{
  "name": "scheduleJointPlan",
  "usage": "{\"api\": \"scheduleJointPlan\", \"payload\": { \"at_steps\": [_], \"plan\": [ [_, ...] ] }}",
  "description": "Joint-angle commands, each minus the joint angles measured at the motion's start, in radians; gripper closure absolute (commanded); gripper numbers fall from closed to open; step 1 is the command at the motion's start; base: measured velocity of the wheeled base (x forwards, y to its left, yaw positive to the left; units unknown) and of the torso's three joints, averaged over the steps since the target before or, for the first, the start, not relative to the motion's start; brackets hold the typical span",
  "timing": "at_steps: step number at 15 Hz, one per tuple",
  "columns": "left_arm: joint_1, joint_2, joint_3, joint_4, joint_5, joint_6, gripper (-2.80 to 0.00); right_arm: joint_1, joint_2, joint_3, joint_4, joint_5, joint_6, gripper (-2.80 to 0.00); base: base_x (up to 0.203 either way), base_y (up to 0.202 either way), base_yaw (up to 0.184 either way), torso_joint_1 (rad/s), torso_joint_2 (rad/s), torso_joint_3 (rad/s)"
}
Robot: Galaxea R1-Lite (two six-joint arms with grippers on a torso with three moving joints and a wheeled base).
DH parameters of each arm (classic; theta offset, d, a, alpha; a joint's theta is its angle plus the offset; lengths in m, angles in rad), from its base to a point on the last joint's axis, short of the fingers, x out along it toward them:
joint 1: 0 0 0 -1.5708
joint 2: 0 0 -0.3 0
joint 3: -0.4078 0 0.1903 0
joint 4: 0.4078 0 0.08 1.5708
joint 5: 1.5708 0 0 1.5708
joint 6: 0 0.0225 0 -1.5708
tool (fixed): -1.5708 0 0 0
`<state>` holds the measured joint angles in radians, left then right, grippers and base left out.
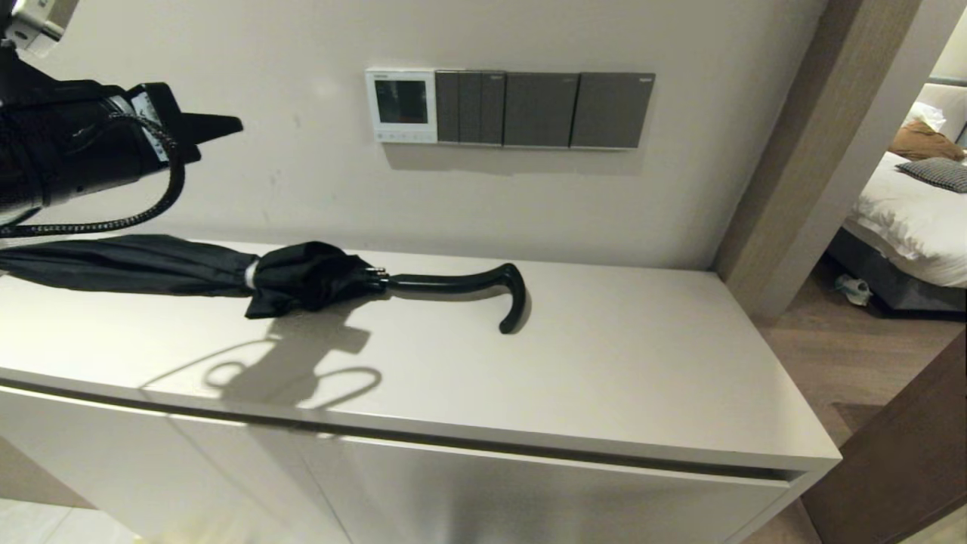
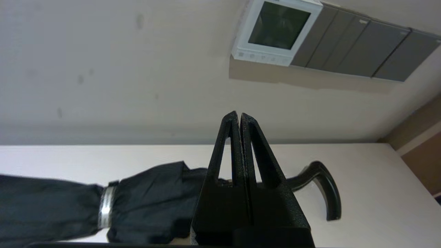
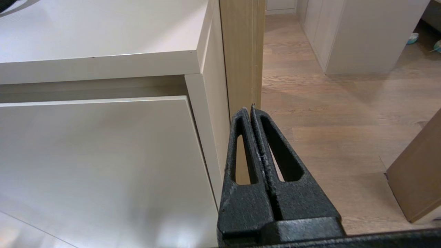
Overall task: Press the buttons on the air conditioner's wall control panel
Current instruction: Turn on the central air conditioner
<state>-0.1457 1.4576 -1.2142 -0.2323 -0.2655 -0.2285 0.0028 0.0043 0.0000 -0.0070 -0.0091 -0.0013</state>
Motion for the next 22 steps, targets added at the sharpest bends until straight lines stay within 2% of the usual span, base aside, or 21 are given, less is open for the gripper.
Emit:
{"api": "scheduleJointPlan", "payload": {
  "at_steps": [1, 4, 8, 17, 20, 22],
  "plan": [
    [-0.010, 0.069, -0.053, -0.002, -0.003, -0.001, 0.00, 0.000, 0.001, 0.003, -0.001, 0.000, 0.000, 0.00, 0.000, 0.000, 0.000, 0.000, 0.00, 0.000],
    [-0.025, 0.166, -0.151, -0.004, -0.007, 0.006, 0.00, 0.000, 0.000, 0.003, -0.001, 0.000, 0.000, 0.00, 0.000, 0.000, 0.000, 0.000, 0.00, 0.000],
    [-0.099, 0.226, -0.210, -0.008, -0.002, 0.008, 0.00, 0.000, 0.000, 0.003, -0.001, 0.000, 0.000, 0.00, 0.000, 0.000, 0.000, 0.000, 0.00, 0.000],
    [-0.272, 0.276, -0.186, -0.008, 0.012, 0.008, 0.00, 0.000, 0.002, 0.003, -0.001, 0.000, 0.000, 0.00, 0.000, 0.000, 0.000, 0.000, 0.00, 0.000],
    [-0.330, 0.321, -0.208, -0.010, 0.134, 0.009, 0.00, 0.000, 0.002, 0.003, -0.001, 0.000, 0.000, 0.00, 0.000, 0.000, 0.000, 0.000, 0.00, 0.000],
    [-0.355, 0.341, -0.241, -0.010, 0.176, 0.009, 0.00, 0.000, 0.002, 0.003, -0.001, 0.000, -0.001, 0.00, 0.000, 0.000, 0.000, 0.000, 0.00, 0.000]
  ]
}}
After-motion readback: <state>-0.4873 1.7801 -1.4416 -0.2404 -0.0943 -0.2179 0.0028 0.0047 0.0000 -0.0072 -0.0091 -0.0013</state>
